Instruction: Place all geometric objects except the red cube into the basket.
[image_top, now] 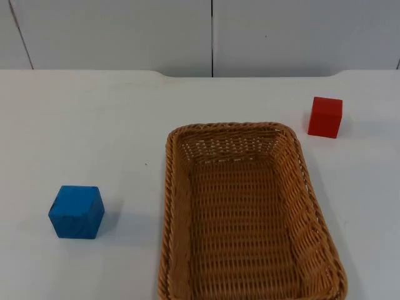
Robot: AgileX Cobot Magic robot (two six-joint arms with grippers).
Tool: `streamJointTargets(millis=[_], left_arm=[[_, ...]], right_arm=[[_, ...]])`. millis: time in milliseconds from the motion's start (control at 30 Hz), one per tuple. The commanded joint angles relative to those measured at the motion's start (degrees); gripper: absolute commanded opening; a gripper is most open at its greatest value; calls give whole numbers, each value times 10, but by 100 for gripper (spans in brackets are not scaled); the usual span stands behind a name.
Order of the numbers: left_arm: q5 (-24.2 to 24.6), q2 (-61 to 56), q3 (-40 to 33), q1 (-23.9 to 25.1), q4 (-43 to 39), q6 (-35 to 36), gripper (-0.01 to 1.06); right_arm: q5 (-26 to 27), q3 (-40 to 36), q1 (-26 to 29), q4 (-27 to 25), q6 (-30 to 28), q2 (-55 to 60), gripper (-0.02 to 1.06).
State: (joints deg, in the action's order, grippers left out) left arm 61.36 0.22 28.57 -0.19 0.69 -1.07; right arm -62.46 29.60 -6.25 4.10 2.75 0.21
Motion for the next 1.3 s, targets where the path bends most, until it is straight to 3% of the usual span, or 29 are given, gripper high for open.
streamJointTargets(millis=[0,367,933,1267], left_arm=[[-9,7,11,3,-1,4,99],[-35,161,58,3,-7,2,99],[-149,558,82,3,19,-3,99],[-191,725,160,2,76,-28,99]], right_arm=[[7,-1,4,-2,-6,-2,78],[7,-1,4,-2,-6,-2,78],[7,-1,4,-2,-6,-2,78],[7,-1,4,-2,-8,-2,78]])
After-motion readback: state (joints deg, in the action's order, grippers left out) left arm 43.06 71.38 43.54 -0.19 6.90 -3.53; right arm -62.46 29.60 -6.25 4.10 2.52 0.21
